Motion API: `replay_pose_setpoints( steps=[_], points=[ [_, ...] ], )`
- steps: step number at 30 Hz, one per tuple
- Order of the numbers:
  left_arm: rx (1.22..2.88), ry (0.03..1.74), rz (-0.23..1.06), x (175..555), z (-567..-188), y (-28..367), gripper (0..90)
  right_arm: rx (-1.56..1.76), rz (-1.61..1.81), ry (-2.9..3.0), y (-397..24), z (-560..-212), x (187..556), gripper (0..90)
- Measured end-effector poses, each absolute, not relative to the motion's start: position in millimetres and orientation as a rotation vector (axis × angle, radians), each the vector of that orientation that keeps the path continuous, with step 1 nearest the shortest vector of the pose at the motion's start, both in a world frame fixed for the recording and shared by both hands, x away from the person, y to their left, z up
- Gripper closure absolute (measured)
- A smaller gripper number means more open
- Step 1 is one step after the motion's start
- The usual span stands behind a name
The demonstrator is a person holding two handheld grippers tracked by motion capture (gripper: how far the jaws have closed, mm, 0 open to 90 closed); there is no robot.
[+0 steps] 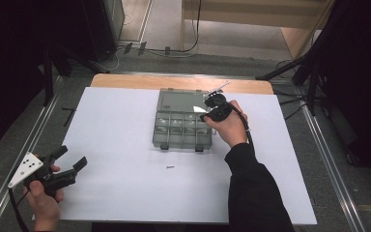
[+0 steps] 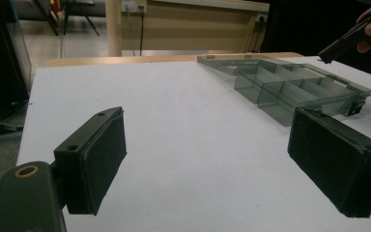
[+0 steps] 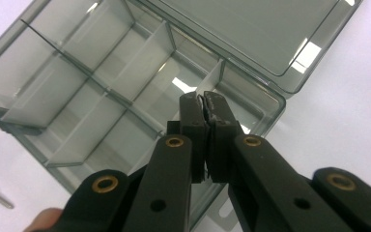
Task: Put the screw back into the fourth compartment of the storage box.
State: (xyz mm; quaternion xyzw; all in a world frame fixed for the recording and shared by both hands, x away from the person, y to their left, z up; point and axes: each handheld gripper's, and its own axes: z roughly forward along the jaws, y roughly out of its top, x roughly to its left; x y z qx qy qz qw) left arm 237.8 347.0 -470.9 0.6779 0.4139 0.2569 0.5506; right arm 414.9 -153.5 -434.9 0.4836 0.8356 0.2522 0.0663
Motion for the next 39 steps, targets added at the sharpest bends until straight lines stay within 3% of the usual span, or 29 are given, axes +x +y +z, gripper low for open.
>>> replay_pose_setpoints(
  steps=[21,29,39],
  points=[
    [1.608,0.977,0.604,238.2,-471.2,347.4,13.7,1.489,0.648,2.536,-143.6,-464.7,426.4,88.4],
    [1.608,0.981,0.603,238.0,-471.2,347.0,13.8,1.520,0.728,2.521,-146.9,-452.5,420.4,74.5],
    [1.615,0.978,0.605,238.2,-471.5,345.6,13.8,1.456,0.789,2.533,-144.7,-437.6,405.5,46.2]
  ],
)
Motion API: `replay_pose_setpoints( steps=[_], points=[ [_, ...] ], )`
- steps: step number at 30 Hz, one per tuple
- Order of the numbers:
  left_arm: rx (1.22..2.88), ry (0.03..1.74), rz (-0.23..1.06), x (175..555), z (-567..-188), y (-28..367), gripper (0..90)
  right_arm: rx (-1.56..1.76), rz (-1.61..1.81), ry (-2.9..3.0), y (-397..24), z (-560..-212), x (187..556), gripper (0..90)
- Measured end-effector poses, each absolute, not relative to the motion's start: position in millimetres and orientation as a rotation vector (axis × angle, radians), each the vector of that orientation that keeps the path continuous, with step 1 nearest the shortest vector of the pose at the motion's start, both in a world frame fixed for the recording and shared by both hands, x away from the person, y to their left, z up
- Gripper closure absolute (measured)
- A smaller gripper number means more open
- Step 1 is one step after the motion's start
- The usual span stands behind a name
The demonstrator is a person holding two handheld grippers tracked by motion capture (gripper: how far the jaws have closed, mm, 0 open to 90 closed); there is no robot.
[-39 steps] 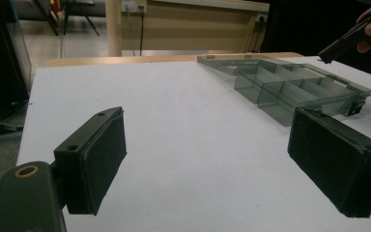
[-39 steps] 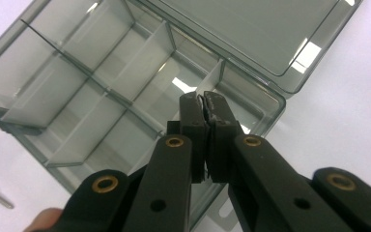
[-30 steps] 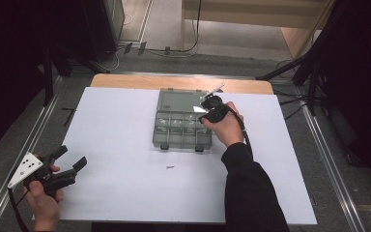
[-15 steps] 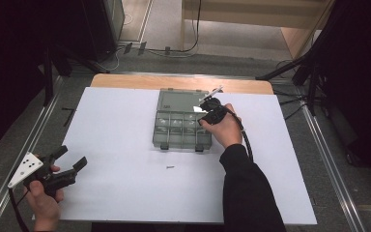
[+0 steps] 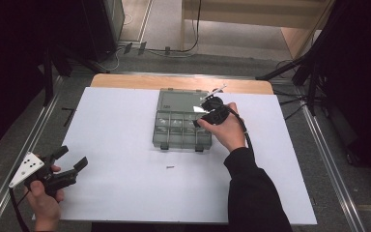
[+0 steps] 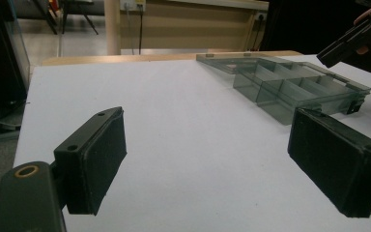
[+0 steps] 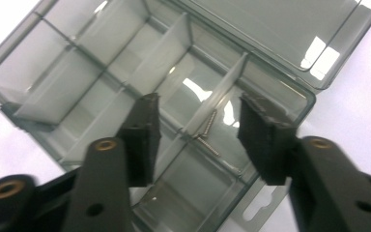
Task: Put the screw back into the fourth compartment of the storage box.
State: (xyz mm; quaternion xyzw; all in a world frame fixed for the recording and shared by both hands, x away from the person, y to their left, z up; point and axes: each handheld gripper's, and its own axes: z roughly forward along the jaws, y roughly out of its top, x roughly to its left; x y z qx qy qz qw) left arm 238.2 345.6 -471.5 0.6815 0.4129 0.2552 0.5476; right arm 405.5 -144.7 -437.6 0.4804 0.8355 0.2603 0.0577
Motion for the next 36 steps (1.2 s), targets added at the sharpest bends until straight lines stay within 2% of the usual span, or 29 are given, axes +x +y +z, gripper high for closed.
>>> replay_pose_setpoints(
  steps=[7,10,17,36],
  points=[
    [1.614,0.980,0.605,238.1,-471.4,345.8,13.8,1.421,0.804,2.562,-139.3,-431.0,391.3,21.1],
    [1.615,0.979,0.605,238.1,-471.3,345.9,13.7,1.423,0.814,2.563,-135.3,-428.3,384.5,13.9],
    [1.616,0.977,0.605,238.0,-471.3,345.3,13.7,1.368,0.835,2.590,-124.5,-424.3,367.9,7.2],
    [1.617,0.975,0.604,237.5,-471.2,344.0,13.8,1.242,0.844,2.672,-90.9,-422.7,332.6,7.6]
  ],
)
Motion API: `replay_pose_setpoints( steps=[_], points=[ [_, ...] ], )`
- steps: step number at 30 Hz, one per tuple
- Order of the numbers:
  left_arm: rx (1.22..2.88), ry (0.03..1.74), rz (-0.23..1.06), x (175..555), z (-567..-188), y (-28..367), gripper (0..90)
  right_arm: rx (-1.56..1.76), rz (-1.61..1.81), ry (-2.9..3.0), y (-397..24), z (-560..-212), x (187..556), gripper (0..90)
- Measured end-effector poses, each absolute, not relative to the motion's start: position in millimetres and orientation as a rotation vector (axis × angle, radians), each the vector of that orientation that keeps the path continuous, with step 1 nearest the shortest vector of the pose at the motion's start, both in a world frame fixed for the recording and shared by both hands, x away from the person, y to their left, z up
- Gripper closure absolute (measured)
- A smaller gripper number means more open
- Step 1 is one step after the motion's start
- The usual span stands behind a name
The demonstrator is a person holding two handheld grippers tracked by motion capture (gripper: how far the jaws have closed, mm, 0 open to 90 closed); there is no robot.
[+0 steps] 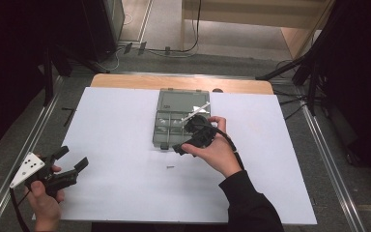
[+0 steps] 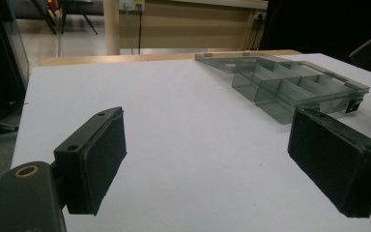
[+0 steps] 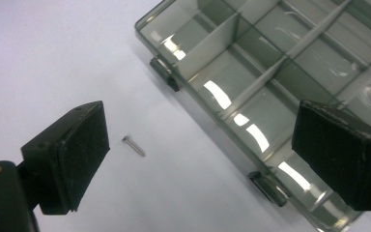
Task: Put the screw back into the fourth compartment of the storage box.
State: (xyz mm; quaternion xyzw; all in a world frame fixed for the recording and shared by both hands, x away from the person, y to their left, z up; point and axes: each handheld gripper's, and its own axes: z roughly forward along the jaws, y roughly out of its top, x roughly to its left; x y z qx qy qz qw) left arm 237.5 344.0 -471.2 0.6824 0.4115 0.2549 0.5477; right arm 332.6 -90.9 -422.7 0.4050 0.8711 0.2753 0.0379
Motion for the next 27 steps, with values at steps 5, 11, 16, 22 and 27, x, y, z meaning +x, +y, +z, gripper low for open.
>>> replay_pose_setpoints(
  steps=[5,11,16,22,27],
  points=[
    [1.619,0.974,0.604,237.4,-471.1,343.5,13.7,1.215,0.842,2.696,-82.3,-425.4,326.0,13.8],
    [1.619,0.973,0.604,237.6,-471.3,344.0,13.8,1.164,0.840,2.749,-74.6,-432.8,320.9,26.5],
    [1.616,0.975,0.605,237.5,-471.2,344.0,13.7,1.108,0.828,2.810,-67.2,-440.9,316.5,41.7],
    [1.616,0.975,0.604,237.5,-471.1,344.1,13.7,1.062,0.788,2.858,-59.0,-453.0,314.3,57.0],
    [1.617,0.974,0.604,237.6,-471.2,344.3,13.8,1.013,0.743,2.884,-53.2,-462.9,313.5,65.4]
  ],
)
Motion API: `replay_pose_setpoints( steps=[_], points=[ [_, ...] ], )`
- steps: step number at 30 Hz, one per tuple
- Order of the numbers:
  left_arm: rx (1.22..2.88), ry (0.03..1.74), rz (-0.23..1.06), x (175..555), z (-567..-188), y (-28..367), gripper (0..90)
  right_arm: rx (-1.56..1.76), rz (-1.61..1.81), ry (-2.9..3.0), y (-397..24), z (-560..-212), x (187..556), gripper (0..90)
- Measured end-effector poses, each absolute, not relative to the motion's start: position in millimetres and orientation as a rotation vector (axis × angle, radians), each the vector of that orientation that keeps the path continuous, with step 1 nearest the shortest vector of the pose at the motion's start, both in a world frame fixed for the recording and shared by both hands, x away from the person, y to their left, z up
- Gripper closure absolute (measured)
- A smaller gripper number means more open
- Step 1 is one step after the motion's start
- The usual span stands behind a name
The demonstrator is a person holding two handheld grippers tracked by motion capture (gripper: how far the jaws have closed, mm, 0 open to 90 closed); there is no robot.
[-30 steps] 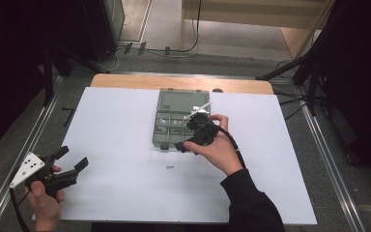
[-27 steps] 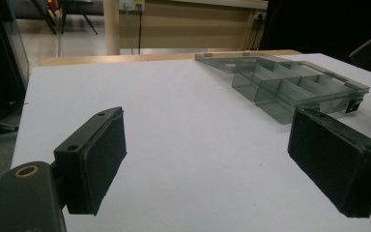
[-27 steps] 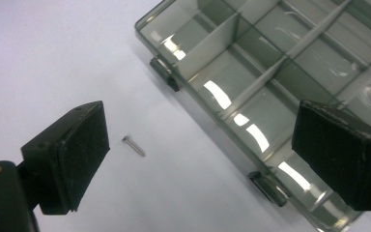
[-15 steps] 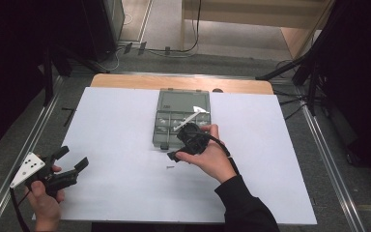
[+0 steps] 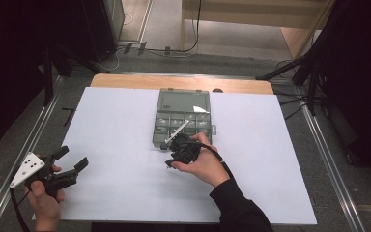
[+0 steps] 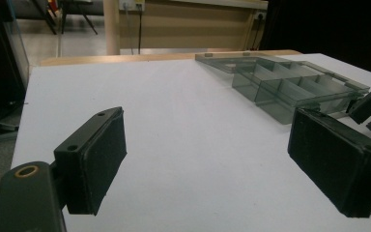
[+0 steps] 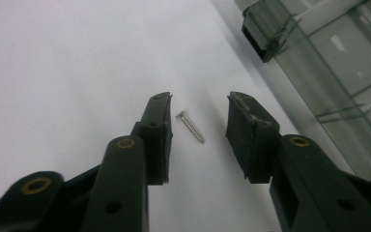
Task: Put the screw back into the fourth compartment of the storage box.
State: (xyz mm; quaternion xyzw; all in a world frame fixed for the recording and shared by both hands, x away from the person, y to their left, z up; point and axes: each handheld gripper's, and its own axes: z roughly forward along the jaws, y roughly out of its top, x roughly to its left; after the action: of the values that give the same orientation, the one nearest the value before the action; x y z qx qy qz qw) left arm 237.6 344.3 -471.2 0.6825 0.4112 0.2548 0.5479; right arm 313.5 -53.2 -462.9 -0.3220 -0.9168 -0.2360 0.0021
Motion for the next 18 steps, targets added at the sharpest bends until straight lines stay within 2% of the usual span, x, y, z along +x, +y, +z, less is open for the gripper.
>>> replay_pose_setpoints(
  steps=[6,18],
  points=[
    [1.614,0.975,0.604,237.8,-471.1,344.8,13.8,-0.972,-0.710,-2.910,-49.4,-470.2,313.6,74.8],
    [1.613,0.973,0.604,237.9,-471.2,345.3,13.8,-0.915,-0.676,-2.931,-43.5,-479.8,314.4,78.1]
  ],
)
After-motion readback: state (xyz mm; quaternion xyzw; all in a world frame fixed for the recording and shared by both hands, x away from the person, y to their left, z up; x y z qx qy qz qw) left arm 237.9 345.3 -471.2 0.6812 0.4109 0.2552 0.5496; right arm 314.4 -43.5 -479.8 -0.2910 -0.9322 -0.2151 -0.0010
